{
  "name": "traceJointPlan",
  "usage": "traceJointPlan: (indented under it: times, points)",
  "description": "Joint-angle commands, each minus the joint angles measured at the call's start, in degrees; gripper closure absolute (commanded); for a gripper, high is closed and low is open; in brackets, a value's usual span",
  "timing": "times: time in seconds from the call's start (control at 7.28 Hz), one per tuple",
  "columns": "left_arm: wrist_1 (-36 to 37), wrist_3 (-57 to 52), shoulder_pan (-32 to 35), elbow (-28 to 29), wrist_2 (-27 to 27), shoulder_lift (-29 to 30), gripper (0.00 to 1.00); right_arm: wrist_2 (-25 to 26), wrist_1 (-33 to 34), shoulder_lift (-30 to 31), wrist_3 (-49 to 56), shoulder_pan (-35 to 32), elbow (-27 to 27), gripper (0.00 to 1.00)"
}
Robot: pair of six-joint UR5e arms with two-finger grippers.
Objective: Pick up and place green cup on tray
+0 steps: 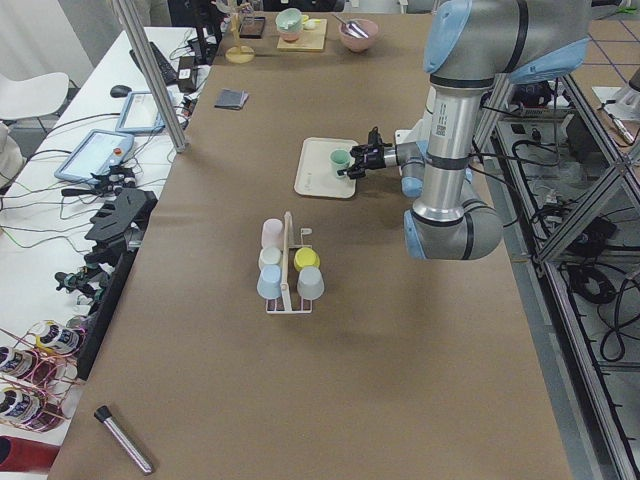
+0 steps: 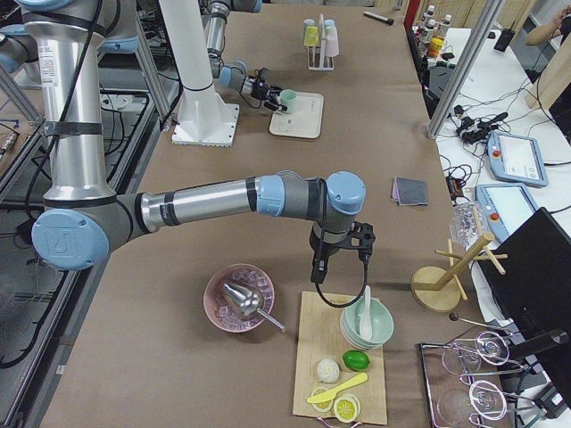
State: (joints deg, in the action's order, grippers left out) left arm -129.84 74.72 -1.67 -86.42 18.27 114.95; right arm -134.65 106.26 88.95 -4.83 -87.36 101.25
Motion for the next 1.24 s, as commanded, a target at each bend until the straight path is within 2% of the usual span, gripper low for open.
traceJointPlan:
  times: [0.0, 0.14, 0.55, 0.82, 1.1]
  points:
    - [-0.8, -0.1, 0.0, -1.9, 0.2, -0.4, 0.02, 0.0, 0.0, 0.0, 0.0, 0.0, 0.0, 0.00]
    - [-1.4, -1.8, 0.1, -3.3, 0.4, -1.2, 0.02, 0.1, 0.0, 0.0, 0.0, 0.0, 0.0, 0.00]
    - [-12.4, -13.7, 0.1, -4.4, 2.0, -3.1, 0.02, 0.1, 0.0, 0.0, 0.0, 0.0, 0.0, 0.00]
    - [-13.2, -13.9, 0.4, -5.2, 4.0, -3.1, 0.02, 0.1, 0.0, 0.0, 0.0, 0.0, 0.0, 0.00]
    - [-15.7, -17.8, 0.8, -10.3, 7.0, -6.8, 0.02, 0.1, 0.0, 0.0, 0.0, 0.0, 0.0, 0.00]
